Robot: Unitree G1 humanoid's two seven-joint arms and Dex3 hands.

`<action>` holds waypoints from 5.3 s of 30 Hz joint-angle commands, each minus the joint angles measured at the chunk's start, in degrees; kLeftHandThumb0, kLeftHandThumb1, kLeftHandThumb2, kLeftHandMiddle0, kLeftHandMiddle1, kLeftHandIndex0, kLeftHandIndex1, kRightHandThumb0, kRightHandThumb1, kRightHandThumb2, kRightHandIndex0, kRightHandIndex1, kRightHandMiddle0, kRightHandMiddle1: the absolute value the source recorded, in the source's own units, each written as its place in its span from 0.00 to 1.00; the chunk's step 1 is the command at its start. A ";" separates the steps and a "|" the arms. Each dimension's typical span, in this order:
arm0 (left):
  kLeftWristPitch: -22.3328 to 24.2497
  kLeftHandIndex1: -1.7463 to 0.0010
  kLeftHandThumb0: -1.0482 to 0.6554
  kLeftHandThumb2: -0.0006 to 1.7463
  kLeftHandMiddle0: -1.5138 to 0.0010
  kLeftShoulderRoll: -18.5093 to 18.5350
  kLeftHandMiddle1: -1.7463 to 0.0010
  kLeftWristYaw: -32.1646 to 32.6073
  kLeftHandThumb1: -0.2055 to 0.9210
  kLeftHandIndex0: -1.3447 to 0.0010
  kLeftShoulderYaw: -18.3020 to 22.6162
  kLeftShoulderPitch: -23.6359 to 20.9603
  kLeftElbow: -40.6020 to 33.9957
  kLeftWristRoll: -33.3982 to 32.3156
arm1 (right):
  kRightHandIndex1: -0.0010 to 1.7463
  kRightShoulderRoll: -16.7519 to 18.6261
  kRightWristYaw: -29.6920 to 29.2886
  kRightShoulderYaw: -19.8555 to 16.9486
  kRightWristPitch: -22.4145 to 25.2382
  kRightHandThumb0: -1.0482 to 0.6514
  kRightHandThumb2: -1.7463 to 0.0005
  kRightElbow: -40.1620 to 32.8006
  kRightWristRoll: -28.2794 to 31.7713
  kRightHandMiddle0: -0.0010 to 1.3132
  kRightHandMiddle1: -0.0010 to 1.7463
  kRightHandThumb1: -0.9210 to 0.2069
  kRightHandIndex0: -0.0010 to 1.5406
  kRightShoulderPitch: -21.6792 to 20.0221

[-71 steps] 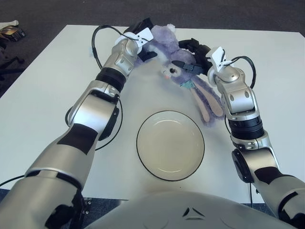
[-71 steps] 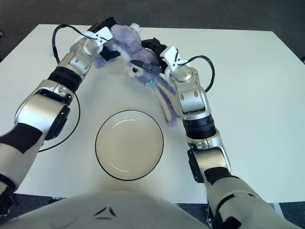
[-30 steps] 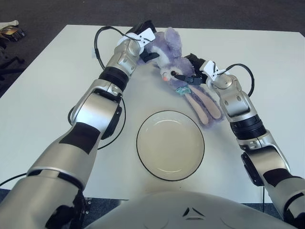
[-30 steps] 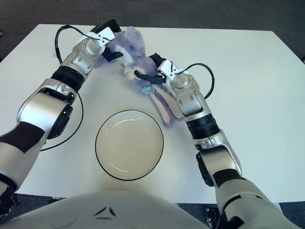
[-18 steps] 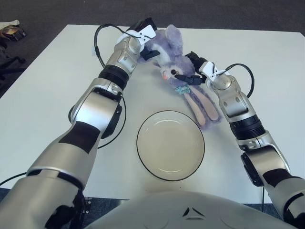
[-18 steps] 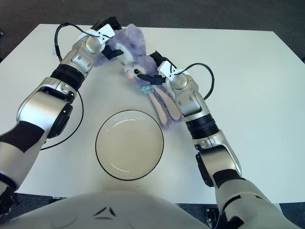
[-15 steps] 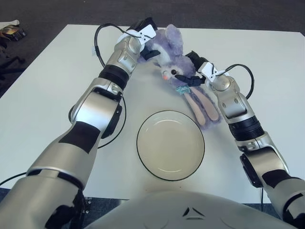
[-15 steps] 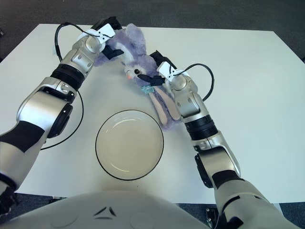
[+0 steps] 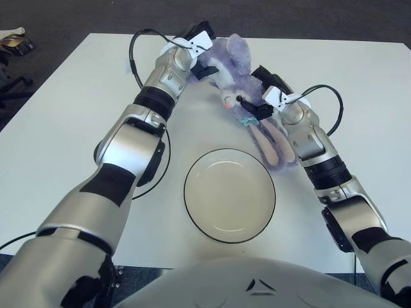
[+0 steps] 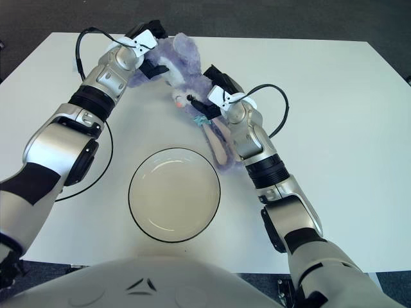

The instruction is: Put the doll into the plate.

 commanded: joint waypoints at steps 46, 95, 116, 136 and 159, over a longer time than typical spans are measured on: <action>-5.40 0.04 0.33 0.72 0.16 11.76 0.00 -20.69 0.47 0.52 4.42 3.65 -15.82 -8.04 | 0.94 -2.39 16.98 -19.88 22.44 0.62 0.07 -6.66 29.17 0.47 1.00 0.80 0.57 -4.20; -35.39 0.00 0.60 0.42 0.69 17.81 0.18 -7.98 0.81 0.82 16.35 4.73 -5.35 -14.79 | 0.94 -8.68 21.34 -22.09 37.10 0.62 0.10 -19.32 43.70 0.44 1.00 0.76 0.54 -0.57; -33.23 0.00 0.61 0.43 0.69 17.72 0.15 4.12 0.82 0.87 12.01 1.74 9.06 -7.89 | 0.97 -12.79 25.35 -23.87 38.30 0.62 0.06 -27.74 50.84 0.46 1.00 0.79 0.55 4.43; -33.19 0.00 0.61 0.53 0.66 15.75 0.09 8.20 0.72 0.88 7.81 0.89 12.00 -4.00 | 0.99 -18.68 31.95 -22.41 39.32 0.62 0.03 -28.51 58.81 0.48 1.00 0.83 0.56 4.62; -36.49 0.02 0.61 0.59 0.75 14.39 0.03 9.86 0.66 0.73 5.01 -0.04 12.95 -1.81 | 0.99 -23.09 33.18 -19.60 33.03 0.62 0.00 -34.38 57.92 0.51 1.00 0.88 0.59 9.38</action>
